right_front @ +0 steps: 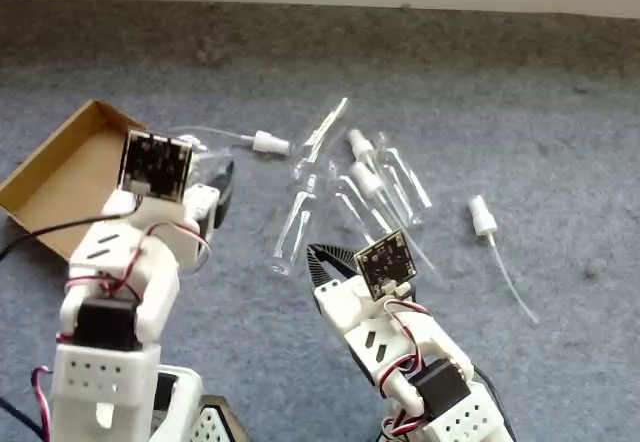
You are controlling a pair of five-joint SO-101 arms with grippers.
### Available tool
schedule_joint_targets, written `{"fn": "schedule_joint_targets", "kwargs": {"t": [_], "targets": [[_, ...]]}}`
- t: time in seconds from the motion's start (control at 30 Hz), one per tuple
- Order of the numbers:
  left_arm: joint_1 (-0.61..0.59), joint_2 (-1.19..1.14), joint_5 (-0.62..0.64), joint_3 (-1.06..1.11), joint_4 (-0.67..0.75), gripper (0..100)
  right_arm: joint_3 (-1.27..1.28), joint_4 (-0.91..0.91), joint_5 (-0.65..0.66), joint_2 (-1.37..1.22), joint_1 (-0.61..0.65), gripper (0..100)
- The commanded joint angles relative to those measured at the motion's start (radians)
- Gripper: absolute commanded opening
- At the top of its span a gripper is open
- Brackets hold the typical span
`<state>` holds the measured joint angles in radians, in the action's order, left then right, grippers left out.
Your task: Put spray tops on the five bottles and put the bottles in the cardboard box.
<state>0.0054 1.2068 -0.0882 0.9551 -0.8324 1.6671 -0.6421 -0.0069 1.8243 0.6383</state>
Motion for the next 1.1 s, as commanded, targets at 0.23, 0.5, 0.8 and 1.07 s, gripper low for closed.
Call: {"fn": "schedule_joint_targets", "kwargs": {"t": [0.23, 0.5, 0.8, 1.07], "targets": [[-0.188, -0.266, -0.103, -0.102, 0.018, 9, 0.114, 0.024, 0.000, 0.008, 0.007, 0.4], [-0.289, -0.532, -0.103, -0.259, 0.037, 9, 0.114, 0.024, 0.000, 0.004, 0.007, 0.4], [-0.375, -0.825, -0.100, -0.478, 0.041, 9, 0.114, 0.024, 0.000, 0.002, 0.007, 0.4], [-0.443, -1.093, -0.100, -0.670, 0.041, 9, 0.114, 0.024, 0.000, 0.002, 0.007, 0.4]]}}
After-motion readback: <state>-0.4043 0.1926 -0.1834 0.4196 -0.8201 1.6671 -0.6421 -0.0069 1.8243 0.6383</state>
